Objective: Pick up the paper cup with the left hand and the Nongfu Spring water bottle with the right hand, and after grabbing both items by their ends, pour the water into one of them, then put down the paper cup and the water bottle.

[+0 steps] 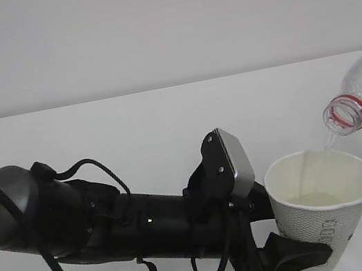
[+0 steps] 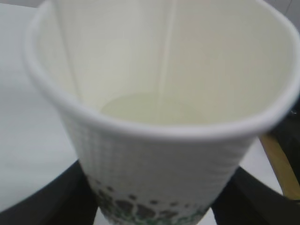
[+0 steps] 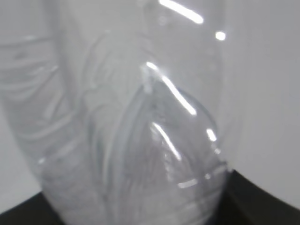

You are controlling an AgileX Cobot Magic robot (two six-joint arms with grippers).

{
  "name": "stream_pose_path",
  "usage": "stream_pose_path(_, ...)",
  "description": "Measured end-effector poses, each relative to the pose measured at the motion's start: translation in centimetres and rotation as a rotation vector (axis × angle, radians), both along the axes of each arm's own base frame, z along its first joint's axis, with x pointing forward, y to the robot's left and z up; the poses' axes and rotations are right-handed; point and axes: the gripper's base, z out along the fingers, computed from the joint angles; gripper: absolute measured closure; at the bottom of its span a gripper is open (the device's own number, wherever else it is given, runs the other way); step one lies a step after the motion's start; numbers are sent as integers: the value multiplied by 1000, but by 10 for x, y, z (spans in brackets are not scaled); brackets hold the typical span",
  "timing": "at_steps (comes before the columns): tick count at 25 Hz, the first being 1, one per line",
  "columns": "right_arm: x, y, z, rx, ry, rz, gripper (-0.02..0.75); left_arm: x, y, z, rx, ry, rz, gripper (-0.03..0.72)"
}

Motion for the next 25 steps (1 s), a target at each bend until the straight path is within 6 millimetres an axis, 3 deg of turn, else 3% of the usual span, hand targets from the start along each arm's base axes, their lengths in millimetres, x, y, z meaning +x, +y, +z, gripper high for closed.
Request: stream_pose_path(25,0,0,0,-8,-4,1,316,0,0,0,0,0,0,195)
